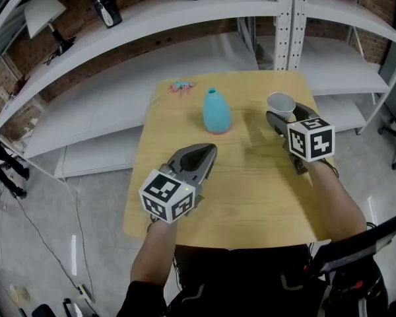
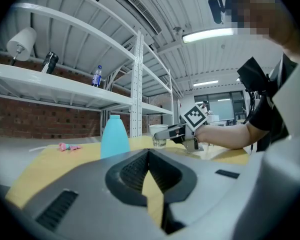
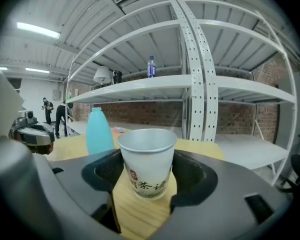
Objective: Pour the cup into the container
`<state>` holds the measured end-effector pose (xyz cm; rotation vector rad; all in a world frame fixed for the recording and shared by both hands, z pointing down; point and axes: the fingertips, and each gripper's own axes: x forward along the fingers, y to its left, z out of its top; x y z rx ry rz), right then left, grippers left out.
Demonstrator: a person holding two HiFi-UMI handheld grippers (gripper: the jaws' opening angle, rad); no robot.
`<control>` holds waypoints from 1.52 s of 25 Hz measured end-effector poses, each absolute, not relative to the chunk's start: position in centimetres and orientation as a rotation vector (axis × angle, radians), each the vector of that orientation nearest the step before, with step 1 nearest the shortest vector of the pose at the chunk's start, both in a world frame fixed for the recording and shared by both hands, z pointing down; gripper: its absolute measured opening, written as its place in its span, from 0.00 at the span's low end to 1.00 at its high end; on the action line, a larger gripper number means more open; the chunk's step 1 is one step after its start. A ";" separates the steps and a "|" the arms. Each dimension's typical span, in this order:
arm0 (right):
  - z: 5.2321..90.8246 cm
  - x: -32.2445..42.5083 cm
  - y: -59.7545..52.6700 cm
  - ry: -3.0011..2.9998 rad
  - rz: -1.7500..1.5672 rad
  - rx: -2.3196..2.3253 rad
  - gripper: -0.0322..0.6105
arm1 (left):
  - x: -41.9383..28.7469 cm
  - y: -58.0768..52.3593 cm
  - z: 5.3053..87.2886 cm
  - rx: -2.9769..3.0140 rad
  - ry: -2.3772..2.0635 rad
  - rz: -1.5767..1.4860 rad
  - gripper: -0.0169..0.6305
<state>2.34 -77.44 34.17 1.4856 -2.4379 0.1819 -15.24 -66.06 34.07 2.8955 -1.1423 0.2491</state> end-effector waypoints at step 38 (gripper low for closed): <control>24.8 -9.7 -79.4 -1.945 -0.791 1.034 0.53 | -16.4 -65.5 34.6 2.881 -1.094 0.196 0.02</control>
